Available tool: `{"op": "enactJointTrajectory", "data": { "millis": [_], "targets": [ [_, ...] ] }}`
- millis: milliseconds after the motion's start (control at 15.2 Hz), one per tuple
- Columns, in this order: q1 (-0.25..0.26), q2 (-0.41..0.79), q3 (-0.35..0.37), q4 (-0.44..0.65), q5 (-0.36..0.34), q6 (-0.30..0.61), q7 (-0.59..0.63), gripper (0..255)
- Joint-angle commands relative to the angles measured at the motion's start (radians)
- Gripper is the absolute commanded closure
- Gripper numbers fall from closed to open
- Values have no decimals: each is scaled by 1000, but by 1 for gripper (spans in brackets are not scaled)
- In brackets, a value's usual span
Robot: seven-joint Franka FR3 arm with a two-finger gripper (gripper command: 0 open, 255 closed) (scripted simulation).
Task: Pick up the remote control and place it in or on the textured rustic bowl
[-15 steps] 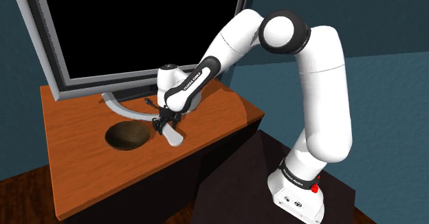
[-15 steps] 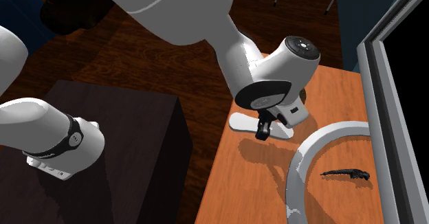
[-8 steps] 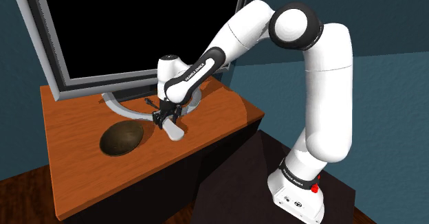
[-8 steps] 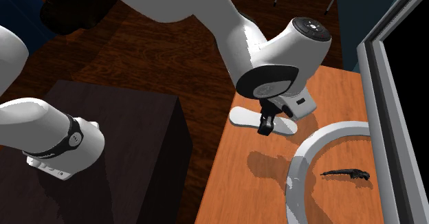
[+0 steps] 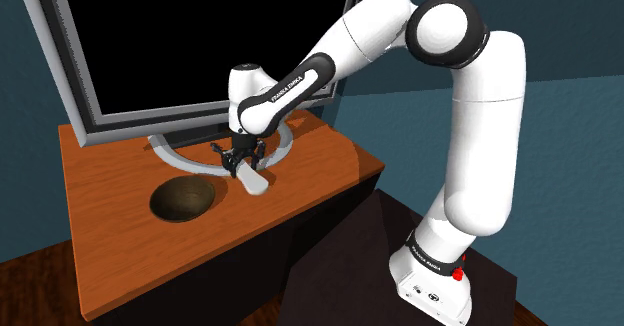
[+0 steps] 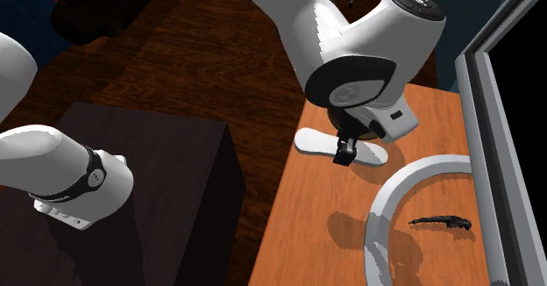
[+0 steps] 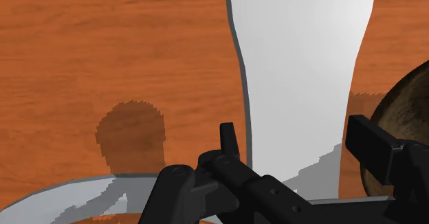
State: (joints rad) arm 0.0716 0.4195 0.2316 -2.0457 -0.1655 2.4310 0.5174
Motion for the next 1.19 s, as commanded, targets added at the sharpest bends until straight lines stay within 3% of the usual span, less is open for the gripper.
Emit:
{"op": "enactJointTrajectory", "data": {
  "millis": [0,132,330,924,1122],
  "targets": [
    [-3,-24,5,-3,8,-20,-5,255],
    [-6,-39,9,-2,14,-36,-9,255],
    [44,26,15,104,-1,-81,47,255],
    [202,265,19,515,-39,-261,177,255],
    [205,288,14,511,-44,-234,181,255]
  ]
}}
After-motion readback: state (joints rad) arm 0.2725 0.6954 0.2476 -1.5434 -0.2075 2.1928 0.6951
